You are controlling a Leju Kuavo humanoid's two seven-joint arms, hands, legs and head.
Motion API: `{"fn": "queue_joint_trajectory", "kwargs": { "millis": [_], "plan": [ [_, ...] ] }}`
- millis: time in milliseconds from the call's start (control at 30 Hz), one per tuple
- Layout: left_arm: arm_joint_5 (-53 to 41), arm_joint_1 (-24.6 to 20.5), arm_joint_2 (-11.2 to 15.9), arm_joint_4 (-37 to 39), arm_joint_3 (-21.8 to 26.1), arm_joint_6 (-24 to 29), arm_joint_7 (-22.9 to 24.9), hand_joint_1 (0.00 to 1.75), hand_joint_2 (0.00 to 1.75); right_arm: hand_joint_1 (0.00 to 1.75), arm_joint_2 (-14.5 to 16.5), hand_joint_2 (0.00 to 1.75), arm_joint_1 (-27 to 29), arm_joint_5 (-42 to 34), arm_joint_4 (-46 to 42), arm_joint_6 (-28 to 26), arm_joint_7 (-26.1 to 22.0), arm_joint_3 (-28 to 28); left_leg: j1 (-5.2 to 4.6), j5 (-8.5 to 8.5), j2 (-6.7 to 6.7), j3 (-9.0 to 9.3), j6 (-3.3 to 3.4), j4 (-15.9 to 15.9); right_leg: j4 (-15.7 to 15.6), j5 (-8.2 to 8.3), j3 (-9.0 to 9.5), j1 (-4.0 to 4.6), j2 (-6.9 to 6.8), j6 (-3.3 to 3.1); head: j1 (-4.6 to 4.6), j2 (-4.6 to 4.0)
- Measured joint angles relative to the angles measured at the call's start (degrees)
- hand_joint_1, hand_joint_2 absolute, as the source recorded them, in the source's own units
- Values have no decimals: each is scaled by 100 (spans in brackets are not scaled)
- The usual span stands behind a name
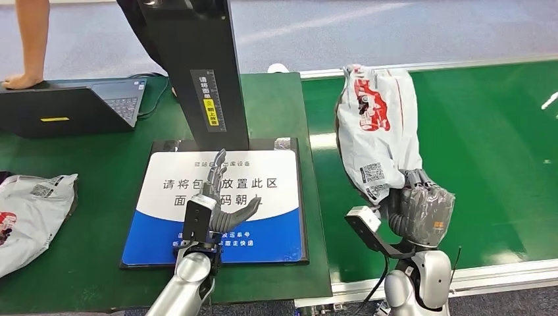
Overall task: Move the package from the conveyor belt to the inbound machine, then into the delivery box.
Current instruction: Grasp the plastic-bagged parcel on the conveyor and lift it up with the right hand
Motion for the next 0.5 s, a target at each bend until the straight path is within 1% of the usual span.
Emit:
{"fn": "queue_joint_trajectory", "kwargs": {
  "millis": [100, 200, 267, 333, 500],
  "plan": [
    [8, -5, -21, 2, 14, 81, -89, 0, 175, 175, 111, 175, -60, -225, -186, 0, -311, 0, 0, 0, 0, -1, 0, 0, 1, 0, 1, 0, 0, 0, 0, 0],
    [61, -28, -27, 4, 56, 311, -274, 0, 175, 175, 101, 175, -207, -806, -165, 3, -470, 181, 0, 1, 1, 0, 0, 0, 2, 1, 1, -1, 0, 0, 1, 0],
    [145, -39, -31, -5, 123, 525, -413, 0, 175, 175, 30, 175, -321, -1085, -112, 21, -478, 435, 0, 1, 1, 0, 0, 0, 3, 2, 2, -1, 1, 0, 0, 0],
    [302, -4, -37, -87, 222, 734, -523, 0, 175, 175, -69, 175, -413, -1199, -55, 75, -462, 733, 0, 2, 1, 0, -1, 0, 3, 2, 2, 0, 1, 0, -1, 0],
    [605, 279, -31, -692, 537, 1145, -638, 0, 175, 175, -310, 175, -511, -1128, 58, 258, -388, 1478, 2, 1, 1, -2, -1, -1, 4, -1, -1, 2, 1, -2, -1, 0]
  ]
}}
